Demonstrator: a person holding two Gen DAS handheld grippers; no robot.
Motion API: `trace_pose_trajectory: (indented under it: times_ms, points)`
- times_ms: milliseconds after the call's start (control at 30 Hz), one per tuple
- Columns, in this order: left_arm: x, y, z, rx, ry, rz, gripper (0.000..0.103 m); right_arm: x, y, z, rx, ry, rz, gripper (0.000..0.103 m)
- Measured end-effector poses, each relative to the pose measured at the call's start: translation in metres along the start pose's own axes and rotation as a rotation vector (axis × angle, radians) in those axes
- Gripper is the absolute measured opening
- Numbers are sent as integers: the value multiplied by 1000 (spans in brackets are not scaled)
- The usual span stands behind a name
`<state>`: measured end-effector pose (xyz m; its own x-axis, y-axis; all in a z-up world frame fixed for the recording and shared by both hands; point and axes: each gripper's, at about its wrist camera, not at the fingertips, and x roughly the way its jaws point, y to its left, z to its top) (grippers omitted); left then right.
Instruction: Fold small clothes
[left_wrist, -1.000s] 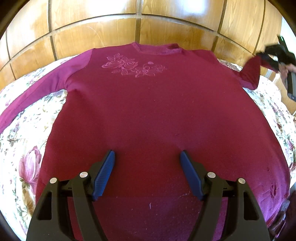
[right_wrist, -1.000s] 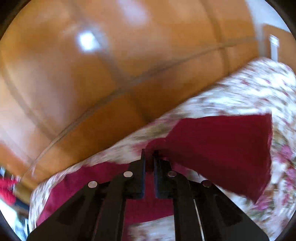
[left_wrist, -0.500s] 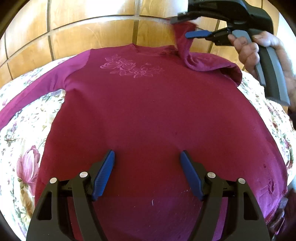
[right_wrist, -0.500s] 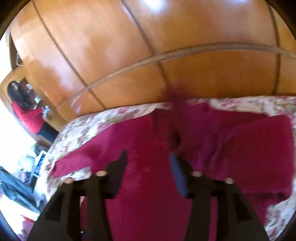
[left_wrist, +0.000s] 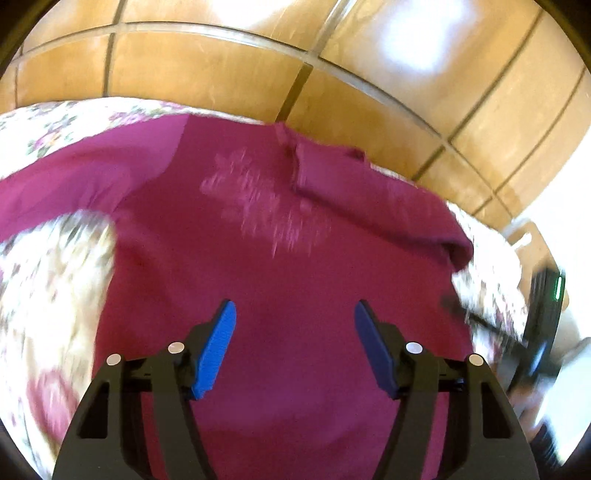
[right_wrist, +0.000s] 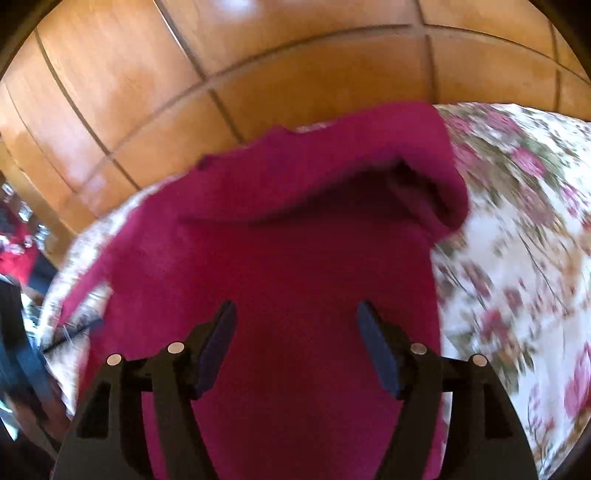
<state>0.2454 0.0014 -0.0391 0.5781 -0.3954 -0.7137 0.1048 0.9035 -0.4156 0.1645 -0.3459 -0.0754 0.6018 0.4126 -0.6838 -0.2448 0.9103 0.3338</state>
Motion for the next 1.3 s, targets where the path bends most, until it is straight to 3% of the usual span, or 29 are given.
trace_pose_trajectory:
  times_ms: [100,233,400,433,500,567,700,900,1100,1300]
  points:
    - [21,-5,31,0,-4,14,66,9,3,-18,-45,-26,-49,73]
    - [51,-5,68,-35,3,16,66,14,18,-27,-149,-58,-134,88]
    - [88,0,95,-105,35,8,64,23,20,-29,-165,-52,-132,90]
    - [96,-2,99,-107,46,-2,56,23,19,-30,-163,-51,-129,90]
    - [107,-7,104,-83,70,6,24,24,19,-31,-169,-51,-138,90]
    - [112,-15,107,-48,64,25,11,24,19,-32,-175,-50,-146,90]
    - [95,-24,116,-17,-9,4,5,23,18,-31,-177,-49,-151,90]
    - [49,-10,125,-30,-122,-7,5,22,19,-32,-183,-50,-158,90]
    - [34,20,128,-78,-126,25,5,21,18,-32,-182,-51,-161,90]
    - [25,25,126,-71,-134,20,5,7,11,-27,-119,-55,-93,89]
